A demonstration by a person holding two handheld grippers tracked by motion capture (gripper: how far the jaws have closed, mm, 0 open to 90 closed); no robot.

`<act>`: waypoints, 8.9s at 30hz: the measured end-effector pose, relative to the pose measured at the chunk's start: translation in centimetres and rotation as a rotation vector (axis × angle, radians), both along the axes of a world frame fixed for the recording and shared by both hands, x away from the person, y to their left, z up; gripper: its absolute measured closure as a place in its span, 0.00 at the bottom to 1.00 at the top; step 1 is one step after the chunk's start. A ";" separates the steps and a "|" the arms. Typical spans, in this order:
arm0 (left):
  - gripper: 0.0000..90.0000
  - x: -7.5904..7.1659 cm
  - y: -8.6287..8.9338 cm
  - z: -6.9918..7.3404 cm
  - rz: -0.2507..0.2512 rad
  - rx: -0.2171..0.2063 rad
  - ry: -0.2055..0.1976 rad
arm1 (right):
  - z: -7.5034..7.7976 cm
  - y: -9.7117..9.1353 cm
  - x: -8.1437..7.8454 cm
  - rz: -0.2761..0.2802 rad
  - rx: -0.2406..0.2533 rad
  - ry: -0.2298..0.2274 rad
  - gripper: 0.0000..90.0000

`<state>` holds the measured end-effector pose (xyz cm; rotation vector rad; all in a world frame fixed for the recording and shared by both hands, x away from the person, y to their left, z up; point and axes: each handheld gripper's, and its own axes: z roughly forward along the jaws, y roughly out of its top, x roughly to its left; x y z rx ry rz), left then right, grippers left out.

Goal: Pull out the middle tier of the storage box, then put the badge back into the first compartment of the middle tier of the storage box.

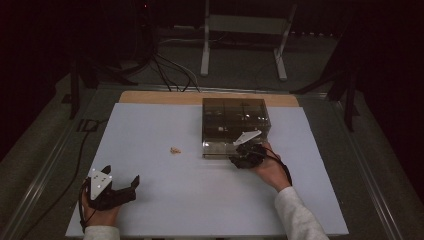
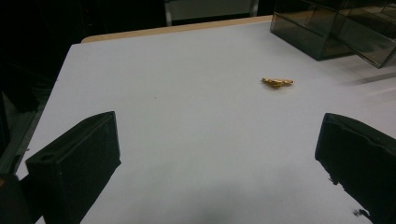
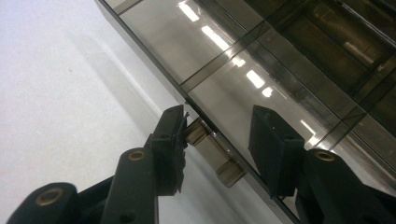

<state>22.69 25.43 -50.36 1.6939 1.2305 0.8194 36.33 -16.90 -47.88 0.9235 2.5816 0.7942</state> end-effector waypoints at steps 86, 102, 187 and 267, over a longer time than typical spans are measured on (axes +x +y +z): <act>0.01 2.0 -1.4 3.6 -0.033 -0.040 -0.029 | -1.2 -12.1 -10.6 -0.393 0.451 -0.304 0.00; 0.01 5.4 -3.3 5.7 -0.105 -0.028 -0.023 | -1.4 -12.6 -11.1 -0.415 0.426 -0.312 0.00; 0.01 15.2 -8.1 3.1 -0.070 -0.017 0.108 | -1.8 -12.5 -11.7 -0.430 0.458 -0.303 0.00; 0.30 16.0 -9.5 -1.4 -0.179 0.063 0.398 | -1.6 -12.6 -11.7 -0.418 0.513 -0.282 0.00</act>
